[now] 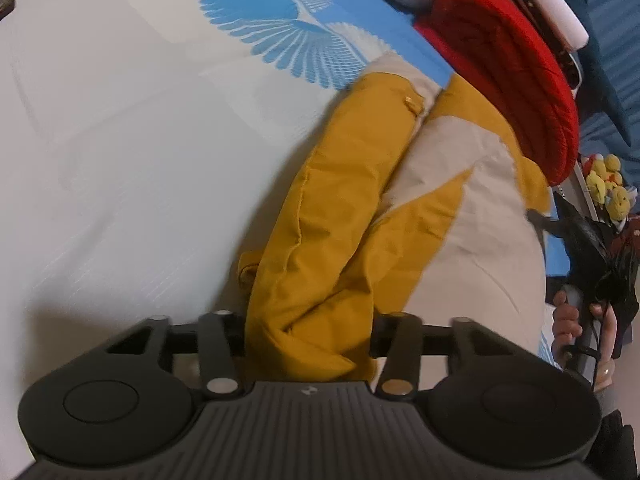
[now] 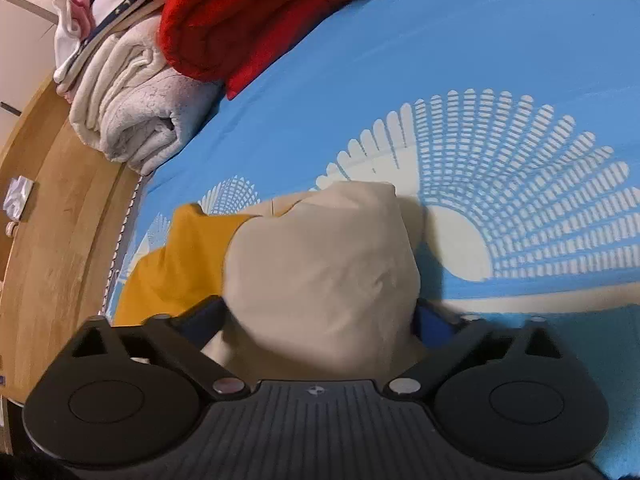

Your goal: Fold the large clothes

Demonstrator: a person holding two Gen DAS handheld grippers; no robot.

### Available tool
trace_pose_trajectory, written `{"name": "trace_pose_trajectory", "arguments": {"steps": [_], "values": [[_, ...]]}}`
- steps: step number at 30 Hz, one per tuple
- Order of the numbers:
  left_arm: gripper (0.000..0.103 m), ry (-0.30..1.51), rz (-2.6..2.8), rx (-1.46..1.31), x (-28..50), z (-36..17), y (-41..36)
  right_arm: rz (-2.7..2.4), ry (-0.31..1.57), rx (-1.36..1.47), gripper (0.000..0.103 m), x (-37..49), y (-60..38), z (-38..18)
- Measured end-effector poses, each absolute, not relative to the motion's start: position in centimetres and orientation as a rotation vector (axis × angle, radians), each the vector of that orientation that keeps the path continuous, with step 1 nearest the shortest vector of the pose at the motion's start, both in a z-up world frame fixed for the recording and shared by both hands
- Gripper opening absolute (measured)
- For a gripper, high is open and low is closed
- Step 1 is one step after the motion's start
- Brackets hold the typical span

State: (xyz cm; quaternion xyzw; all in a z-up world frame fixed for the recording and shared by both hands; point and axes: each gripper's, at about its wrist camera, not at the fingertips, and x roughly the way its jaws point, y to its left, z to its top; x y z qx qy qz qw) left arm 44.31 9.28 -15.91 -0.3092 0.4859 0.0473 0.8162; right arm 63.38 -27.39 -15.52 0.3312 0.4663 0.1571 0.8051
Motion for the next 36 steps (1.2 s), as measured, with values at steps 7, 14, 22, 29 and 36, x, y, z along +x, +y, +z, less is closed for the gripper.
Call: {"name": "trace_pose_trajectory", "arguments": {"steps": [7,14,22,29,36], "values": [[0.043,1.062,0.095,-0.562,46.7,-15.4,8.6,0.307,0.871,0.512,0.049,61.4,-25.9,-12.7],[0.042,1.054,0.08,-0.478,51.1,-15.0,9.4,0.253,0.8,0.518,0.044,60.0,-26.7,-13.3],[0.042,1.051,-0.041,-0.208,65.0,-13.9,5.5,0.13,0.741,0.633,0.043,55.7,-31.1,-14.7],[0.042,1.037,-0.297,0.071,75.3,-12.5,-5.4,0.1,0.707,0.735,0.037,47.7,-35.1,-15.9],[0.05,0.996,-0.45,0.202,78.1,-12.5,-13.0,0.047,0.69,0.862,0.037,42.4,-37.9,-17.0]]}}
